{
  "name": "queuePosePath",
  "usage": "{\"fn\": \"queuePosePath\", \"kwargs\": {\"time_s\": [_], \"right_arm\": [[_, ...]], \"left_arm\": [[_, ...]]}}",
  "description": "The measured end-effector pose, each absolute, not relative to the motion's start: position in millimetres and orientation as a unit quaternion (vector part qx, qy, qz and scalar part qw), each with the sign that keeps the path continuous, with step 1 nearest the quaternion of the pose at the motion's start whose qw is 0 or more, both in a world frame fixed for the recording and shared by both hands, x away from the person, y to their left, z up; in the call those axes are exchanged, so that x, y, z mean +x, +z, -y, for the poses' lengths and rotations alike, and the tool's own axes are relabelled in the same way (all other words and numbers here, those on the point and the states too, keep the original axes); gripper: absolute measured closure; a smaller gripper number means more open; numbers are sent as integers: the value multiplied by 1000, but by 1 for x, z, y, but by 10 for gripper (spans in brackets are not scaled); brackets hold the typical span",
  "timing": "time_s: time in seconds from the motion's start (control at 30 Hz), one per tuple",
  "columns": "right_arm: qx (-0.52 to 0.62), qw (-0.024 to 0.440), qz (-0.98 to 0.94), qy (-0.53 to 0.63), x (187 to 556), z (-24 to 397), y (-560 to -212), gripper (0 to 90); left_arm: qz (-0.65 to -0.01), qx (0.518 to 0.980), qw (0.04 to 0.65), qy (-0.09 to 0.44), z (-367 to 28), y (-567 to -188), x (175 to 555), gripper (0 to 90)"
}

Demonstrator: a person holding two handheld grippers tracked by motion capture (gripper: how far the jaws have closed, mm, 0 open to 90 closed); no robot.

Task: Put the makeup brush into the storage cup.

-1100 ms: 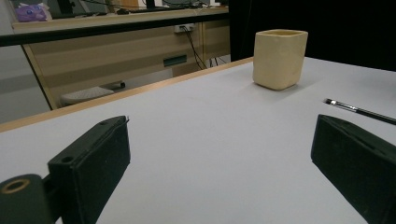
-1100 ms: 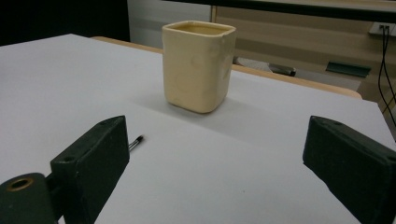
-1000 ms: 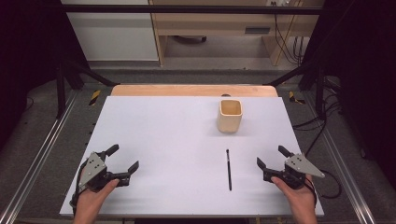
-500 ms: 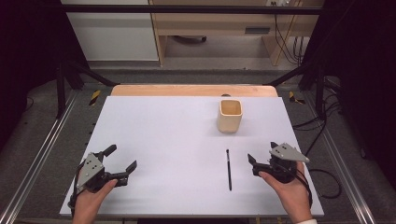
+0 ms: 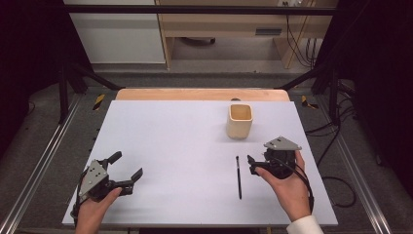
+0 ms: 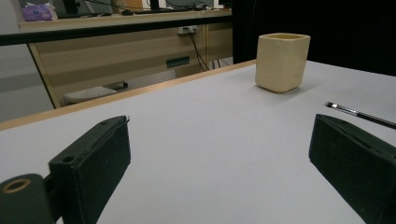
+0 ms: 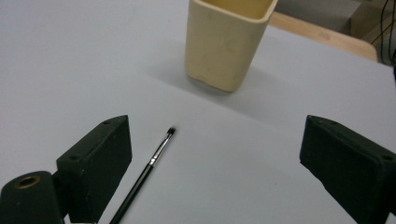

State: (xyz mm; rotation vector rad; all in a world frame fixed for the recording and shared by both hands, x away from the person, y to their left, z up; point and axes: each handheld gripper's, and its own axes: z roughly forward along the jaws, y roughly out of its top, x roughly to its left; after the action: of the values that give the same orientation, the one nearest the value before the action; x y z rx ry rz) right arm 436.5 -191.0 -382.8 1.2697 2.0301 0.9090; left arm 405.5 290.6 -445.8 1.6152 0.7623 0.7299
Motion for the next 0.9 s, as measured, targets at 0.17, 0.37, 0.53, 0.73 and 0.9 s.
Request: {"fn": "queuePosePath", "kwargs": {"time_s": [0.17, 0.37, 0.53, 0.73, 0.9], "right_arm": [[485, 266, -772, 314, 442, 177, -387, 116], [488, 253, -783, 290, 447, 163, -395, 140], [497, 244, -784, 282, 451, 159, -401, 162], [509, 233, -783, 270, 453, 156, -404, 162], [515, 229, -781, 267, 454, 153, -407, 157]], "left_arm": [[-327, 688, 569, 310, -291, -446, 406, 51], [-328, 688, 570, 308, -292, -446, 406, 51], [-329, 687, 570, 308, -292, -446, 406, 51], [-331, 687, 570, 307, -293, -446, 406, 51], [-330, 688, 569, 306, -293, -446, 406, 51]]}}
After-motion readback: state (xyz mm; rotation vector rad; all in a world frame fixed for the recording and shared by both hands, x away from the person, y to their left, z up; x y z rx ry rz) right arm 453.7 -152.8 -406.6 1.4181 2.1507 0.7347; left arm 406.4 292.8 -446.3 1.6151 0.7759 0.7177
